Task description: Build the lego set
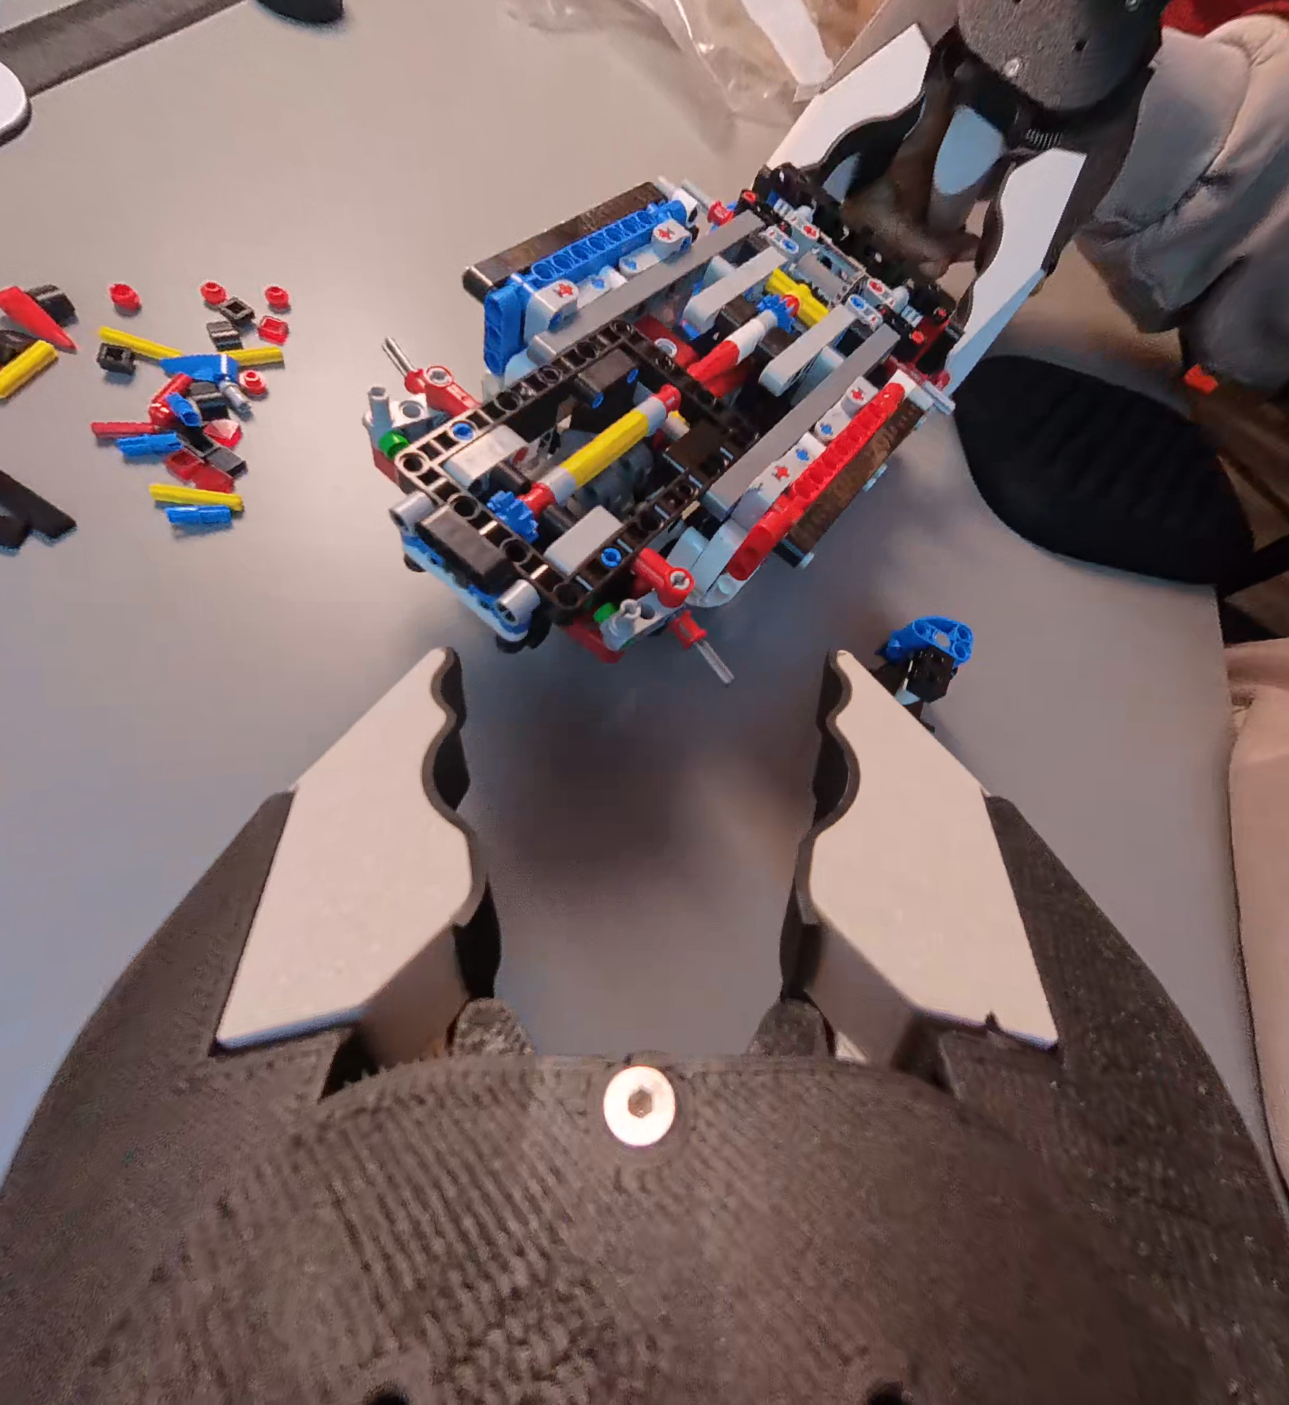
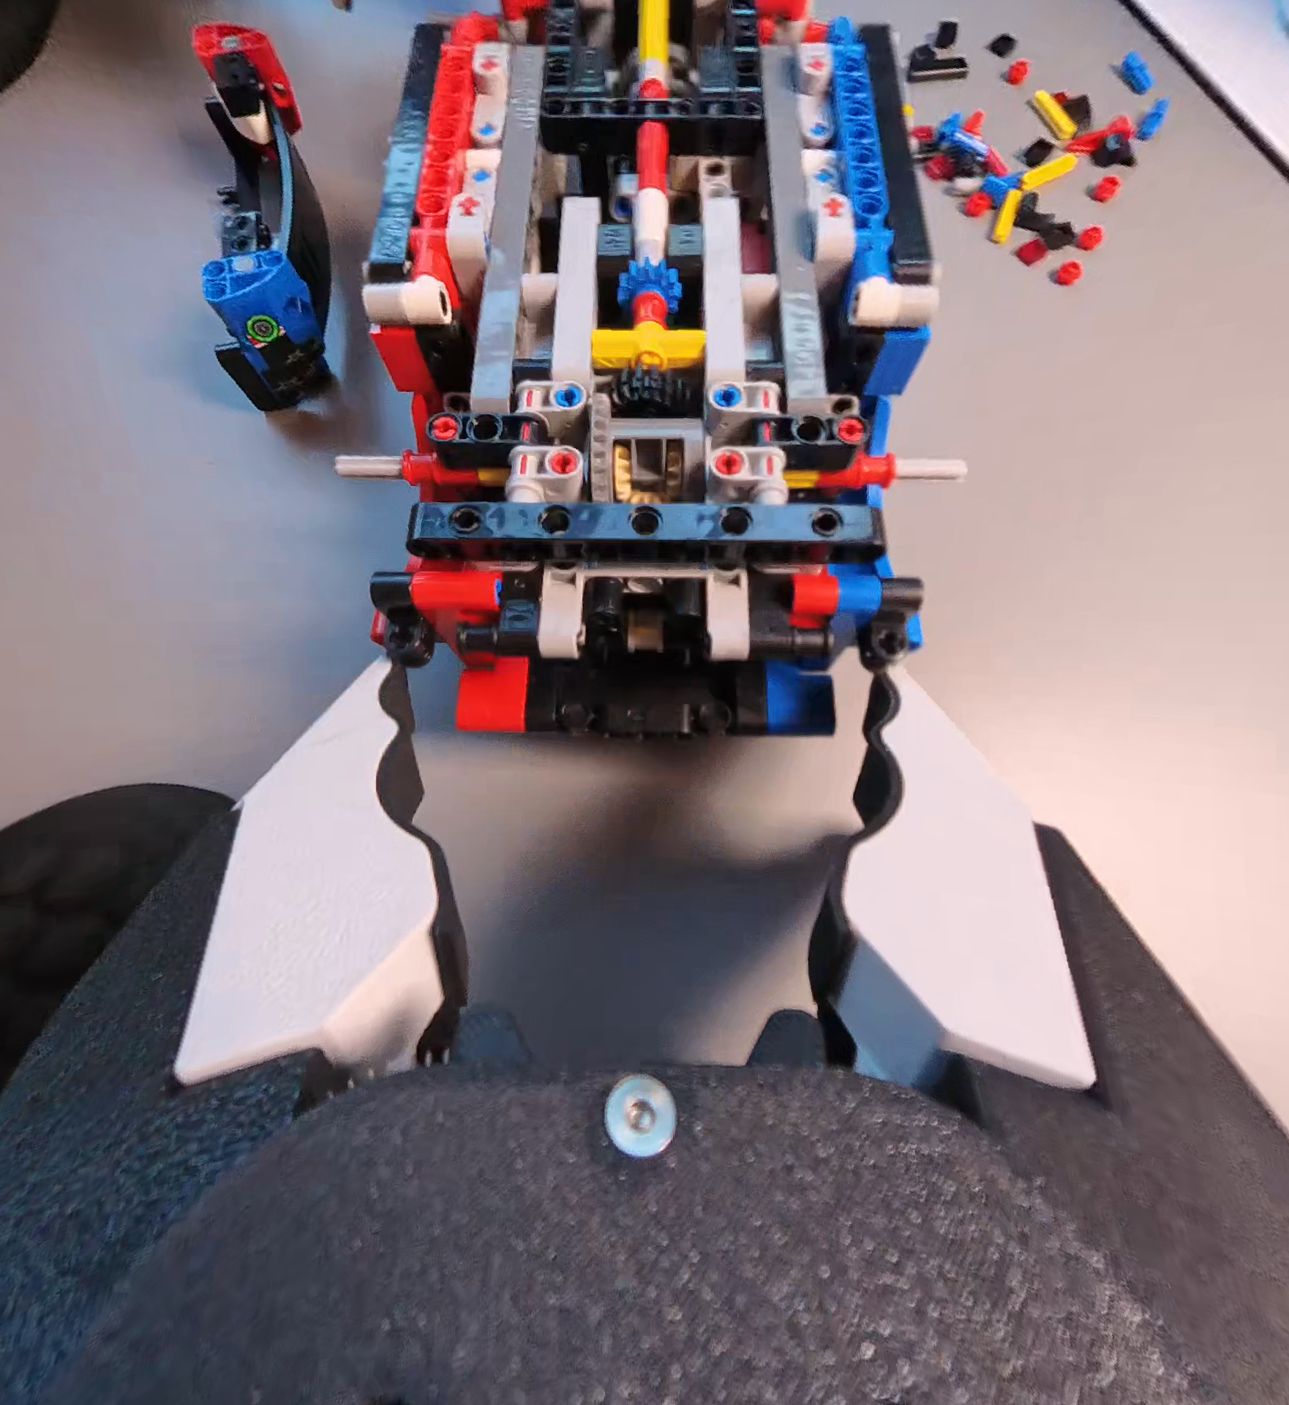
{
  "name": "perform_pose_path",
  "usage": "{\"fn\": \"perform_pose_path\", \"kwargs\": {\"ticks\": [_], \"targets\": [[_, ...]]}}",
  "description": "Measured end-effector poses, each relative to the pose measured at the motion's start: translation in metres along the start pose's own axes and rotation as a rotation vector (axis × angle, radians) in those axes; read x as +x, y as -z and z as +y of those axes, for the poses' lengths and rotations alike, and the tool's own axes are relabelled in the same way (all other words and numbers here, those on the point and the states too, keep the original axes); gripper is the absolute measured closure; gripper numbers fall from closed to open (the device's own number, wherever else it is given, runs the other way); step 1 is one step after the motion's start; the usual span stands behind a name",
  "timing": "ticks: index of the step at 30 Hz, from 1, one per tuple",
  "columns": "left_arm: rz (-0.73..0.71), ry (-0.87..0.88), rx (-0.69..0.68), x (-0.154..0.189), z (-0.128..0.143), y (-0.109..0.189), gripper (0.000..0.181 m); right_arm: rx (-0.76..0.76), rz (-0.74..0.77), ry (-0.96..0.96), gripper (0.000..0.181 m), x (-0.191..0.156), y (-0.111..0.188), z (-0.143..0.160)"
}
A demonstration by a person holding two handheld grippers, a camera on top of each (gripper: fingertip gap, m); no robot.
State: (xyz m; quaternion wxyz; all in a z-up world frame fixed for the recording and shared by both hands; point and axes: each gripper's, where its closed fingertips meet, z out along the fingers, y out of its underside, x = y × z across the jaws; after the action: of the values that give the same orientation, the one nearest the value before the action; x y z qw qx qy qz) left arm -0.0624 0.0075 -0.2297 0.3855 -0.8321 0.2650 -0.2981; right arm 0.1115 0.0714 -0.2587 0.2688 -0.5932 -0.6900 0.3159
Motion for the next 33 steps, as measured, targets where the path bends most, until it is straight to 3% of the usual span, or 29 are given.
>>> {"fn": "perform_pose_path", "kwargs": {"ticks": [3,7,17,27,33], "targets": [[-0.041,-0.009,-0.008,-0.006,0.003,-0.001,0.089,0.018,-0.02,0.011,0.082,0.0,-0.01,-0.011],[-0.1,-0.008,-0.005,-0.017,0.013,0.011,0.099,0.058,-0.041,0.007,0.084,0.001,-0.019,-0.025],[-0.196,0.098,0.072,-0.046,0.022,0.045,0.104,0.061,-0.027,0.003,0.083,-0.013,-0.055,-0.055],[-0.238,0.171,0.166,-0.062,0.019,0.052,0.107,0.039,0.067,-0.083,0.084,-0.02,-0.062,-0.057],[-0.353,0.178,0.204,-0.069,0.016,0.066,0.112,0.037,0.119,-0.126,0.083,-0.025,-0.065,-0.051]]}}
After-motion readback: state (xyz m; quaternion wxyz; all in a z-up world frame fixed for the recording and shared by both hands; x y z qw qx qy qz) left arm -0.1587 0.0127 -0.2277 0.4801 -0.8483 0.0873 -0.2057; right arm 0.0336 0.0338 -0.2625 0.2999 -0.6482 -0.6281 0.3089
